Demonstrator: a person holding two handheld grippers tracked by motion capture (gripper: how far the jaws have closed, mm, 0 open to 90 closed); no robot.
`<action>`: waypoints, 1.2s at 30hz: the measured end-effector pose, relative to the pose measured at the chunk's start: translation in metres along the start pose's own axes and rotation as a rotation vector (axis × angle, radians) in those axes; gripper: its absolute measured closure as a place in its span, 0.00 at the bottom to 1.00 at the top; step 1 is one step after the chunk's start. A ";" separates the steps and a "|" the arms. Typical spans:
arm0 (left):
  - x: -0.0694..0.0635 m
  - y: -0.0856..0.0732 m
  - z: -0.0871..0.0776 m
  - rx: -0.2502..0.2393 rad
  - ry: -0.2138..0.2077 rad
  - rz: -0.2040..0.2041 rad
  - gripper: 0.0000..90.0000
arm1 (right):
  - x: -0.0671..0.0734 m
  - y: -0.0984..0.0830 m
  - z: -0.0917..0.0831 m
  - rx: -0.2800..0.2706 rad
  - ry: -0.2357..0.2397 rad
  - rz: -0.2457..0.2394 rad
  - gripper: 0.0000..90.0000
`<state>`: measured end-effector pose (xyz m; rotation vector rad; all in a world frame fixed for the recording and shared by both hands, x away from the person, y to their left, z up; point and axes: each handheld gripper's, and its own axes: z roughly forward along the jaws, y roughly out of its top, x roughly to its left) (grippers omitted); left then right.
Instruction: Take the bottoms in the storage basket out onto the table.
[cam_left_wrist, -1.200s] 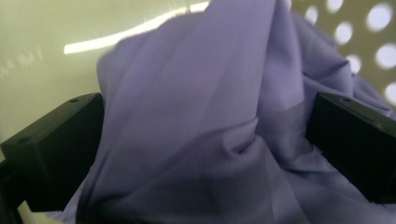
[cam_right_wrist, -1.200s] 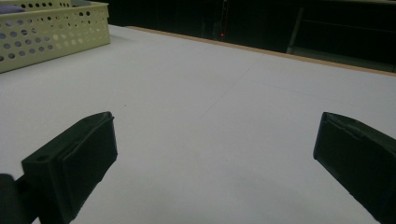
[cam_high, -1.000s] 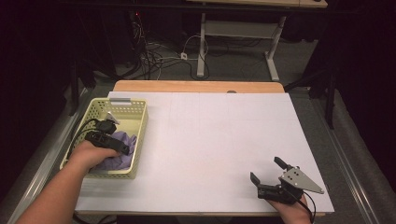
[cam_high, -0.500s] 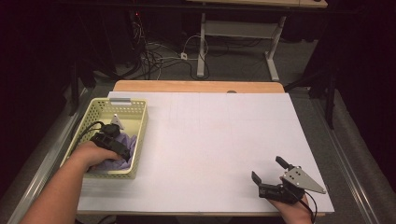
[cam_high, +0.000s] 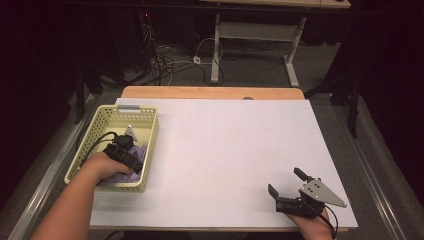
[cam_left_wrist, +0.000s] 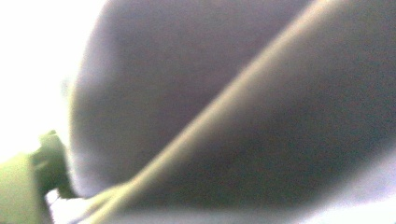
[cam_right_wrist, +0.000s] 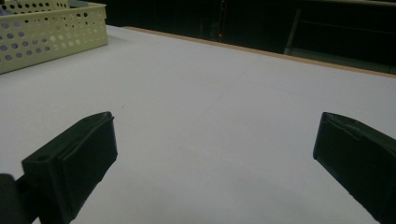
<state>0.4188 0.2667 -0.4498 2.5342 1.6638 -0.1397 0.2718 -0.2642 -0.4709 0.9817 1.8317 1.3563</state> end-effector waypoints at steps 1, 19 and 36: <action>0.000 0.000 0.000 0.000 0.000 0.000 0.15 | 0.000 0.000 0.000 0.000 0.000 0.000 0.00; -0.008 -0.006 -0.006 -0.067 -0.063 0.149 0.66 | 0.000 0.000 -0.001 -0.001 -0.001 -0.003 0.00; -0.010 -0.007 -0.006 -0.075 -0.056 0.159 0.69 | 0.001 0.000 -0.001 -0.001 0.000 -0.007 0.00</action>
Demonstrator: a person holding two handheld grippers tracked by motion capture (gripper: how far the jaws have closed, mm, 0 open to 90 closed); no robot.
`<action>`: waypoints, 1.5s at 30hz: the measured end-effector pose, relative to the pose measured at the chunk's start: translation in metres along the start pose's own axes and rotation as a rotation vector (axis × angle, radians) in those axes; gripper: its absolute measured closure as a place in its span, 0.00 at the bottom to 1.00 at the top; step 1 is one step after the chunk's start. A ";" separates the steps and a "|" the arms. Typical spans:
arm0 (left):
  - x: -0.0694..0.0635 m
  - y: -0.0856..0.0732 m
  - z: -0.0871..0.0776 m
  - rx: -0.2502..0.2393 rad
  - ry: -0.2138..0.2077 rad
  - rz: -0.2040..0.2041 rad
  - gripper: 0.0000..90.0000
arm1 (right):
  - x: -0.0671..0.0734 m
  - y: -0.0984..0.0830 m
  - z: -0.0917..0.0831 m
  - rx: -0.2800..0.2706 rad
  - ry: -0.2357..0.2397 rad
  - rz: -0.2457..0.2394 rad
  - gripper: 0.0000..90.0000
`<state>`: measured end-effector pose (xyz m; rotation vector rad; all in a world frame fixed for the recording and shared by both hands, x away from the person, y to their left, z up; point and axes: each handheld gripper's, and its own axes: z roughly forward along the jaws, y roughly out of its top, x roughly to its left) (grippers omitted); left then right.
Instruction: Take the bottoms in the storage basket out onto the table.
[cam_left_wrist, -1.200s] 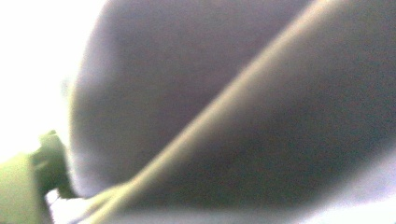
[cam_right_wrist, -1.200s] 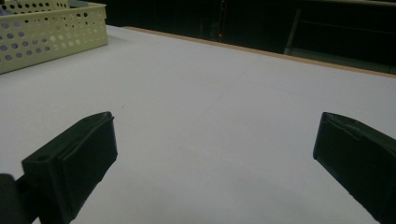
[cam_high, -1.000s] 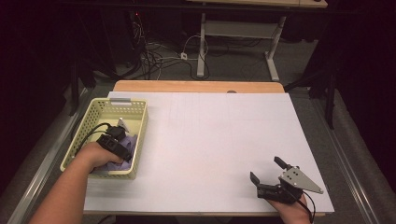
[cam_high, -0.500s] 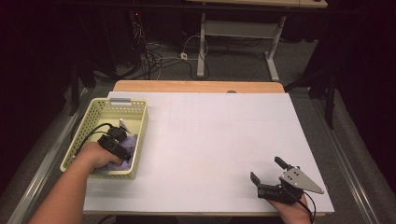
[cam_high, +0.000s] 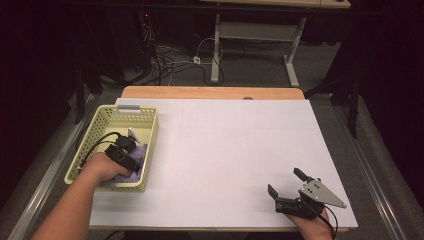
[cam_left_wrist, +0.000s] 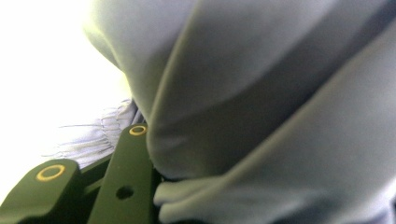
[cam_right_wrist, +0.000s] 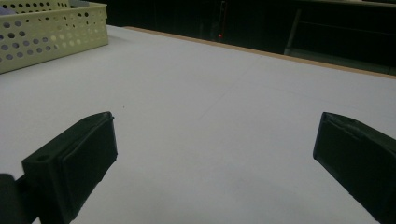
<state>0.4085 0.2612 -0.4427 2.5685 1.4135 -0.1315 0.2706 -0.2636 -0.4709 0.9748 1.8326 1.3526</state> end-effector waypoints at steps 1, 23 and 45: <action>0.000 0.000 0.000 0.000 0.000 0.000 0.69 | 0.000 0.000 0.000 -0.001 0.001 0.001 0.00; -0.005 -0.003 -0.036 0.006 0.139 -0.027 0.70 | -0.002 0.000 -0.002 -0.004 -0.001 0.014 0.00; -0.006 -0.010 -0.076 0.028 0.219 -0.004 0.70 | -0.002 0.000 -0.003 -0.005 0.000 0.013 0.00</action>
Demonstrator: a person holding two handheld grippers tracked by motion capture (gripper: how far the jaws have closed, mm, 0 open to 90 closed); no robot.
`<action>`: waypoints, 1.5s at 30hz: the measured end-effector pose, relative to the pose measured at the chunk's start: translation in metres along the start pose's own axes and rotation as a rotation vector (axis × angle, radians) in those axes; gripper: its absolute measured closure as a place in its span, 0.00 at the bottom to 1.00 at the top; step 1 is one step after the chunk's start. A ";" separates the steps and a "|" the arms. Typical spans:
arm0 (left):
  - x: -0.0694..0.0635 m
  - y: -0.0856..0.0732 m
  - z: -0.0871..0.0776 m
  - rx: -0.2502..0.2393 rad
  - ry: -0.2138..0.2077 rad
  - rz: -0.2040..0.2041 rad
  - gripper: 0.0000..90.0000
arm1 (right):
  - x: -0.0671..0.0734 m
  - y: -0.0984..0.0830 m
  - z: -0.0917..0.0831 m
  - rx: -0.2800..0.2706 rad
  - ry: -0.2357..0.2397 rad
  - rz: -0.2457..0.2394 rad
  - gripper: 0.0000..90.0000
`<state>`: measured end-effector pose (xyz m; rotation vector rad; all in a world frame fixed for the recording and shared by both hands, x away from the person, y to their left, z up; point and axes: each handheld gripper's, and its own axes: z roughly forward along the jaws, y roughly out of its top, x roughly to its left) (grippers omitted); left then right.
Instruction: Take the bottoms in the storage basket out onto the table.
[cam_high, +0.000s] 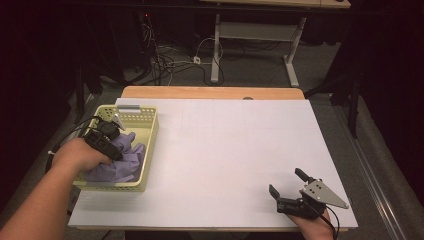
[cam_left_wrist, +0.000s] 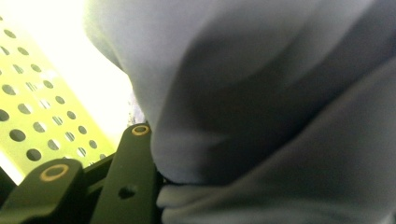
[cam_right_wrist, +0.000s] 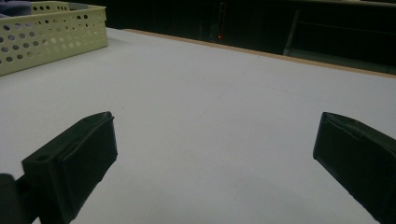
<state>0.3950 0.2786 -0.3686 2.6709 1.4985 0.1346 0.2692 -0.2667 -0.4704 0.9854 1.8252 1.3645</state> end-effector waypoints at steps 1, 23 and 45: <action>0.000 0.000 -0.002 -0.005 0.000 0.005 0.70 | 0.000 0.000 0.000 0.000 0.000 0.001 0.00; -0.006 0.009 -0.039 0.003 -0.051 0.031 0.71 | 0.000 0.000 -0.001 -0.002 -0.005 -0.004 0.00; -0.031 0.018 -0.083 -0.020 -0.017 0.052 0.70 | -0.001 0.001 -0.003 -0.015 -0.008 0.002 0.00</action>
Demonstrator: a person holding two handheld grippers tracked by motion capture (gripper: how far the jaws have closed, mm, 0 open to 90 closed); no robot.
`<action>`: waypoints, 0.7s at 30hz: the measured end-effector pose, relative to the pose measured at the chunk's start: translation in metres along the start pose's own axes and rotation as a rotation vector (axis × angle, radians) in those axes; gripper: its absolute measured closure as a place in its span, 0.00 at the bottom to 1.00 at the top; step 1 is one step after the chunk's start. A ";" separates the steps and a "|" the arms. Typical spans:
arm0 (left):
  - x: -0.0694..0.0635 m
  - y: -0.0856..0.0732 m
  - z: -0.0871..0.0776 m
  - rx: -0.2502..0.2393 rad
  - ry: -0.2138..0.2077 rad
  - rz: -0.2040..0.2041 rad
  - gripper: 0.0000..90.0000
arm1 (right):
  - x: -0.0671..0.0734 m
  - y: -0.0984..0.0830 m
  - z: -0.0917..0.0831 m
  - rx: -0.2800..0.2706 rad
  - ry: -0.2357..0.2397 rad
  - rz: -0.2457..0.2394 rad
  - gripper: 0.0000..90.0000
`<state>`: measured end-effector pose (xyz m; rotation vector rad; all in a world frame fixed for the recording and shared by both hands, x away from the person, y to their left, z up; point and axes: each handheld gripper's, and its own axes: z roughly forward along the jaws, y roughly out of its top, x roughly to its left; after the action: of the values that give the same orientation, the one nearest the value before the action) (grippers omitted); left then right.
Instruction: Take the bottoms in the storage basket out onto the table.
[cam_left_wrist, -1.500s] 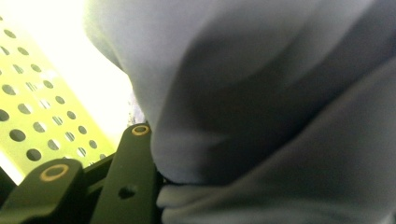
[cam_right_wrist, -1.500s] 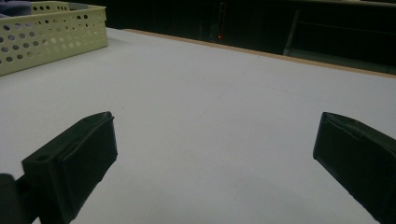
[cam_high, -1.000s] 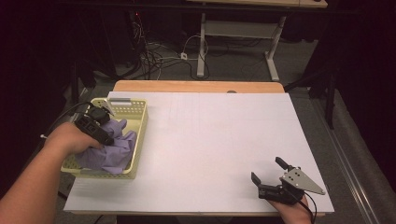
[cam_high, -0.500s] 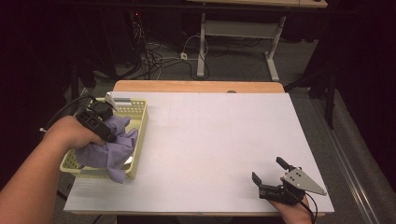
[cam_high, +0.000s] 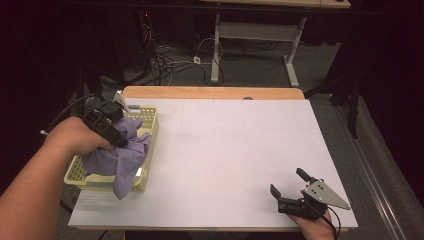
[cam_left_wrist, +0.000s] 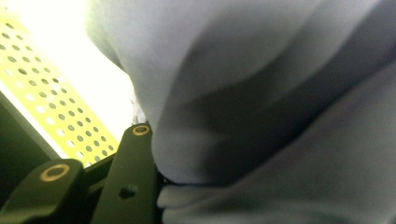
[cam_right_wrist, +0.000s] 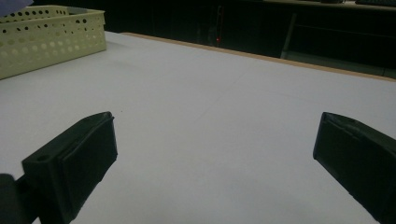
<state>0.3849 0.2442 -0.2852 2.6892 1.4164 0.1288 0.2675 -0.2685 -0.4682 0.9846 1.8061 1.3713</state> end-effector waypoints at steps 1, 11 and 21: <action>-0.002 0.001 -0.002 0.002 0.002 -0.001 0.70 | 0.000 0.000 0.000 -0.001 0.000 0.000 0.00; -0.024 0.015 -0.015 -0.002 0.018 0.043 0.70 | 0.000 0.001 -0.001 -0.003 -0.002 -0.002 0.00; -0.047 0.035 -0.009 -0.002 0.012 0.092 0.70 | -0.001 0.001 -0.002 -0.004 -0.003 -0.004 0.00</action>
<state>0.3857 0.1866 -0.2736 2.7567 1.2951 0.1535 0.2664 -0.2699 -0.4671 0.9795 1.8019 1.3696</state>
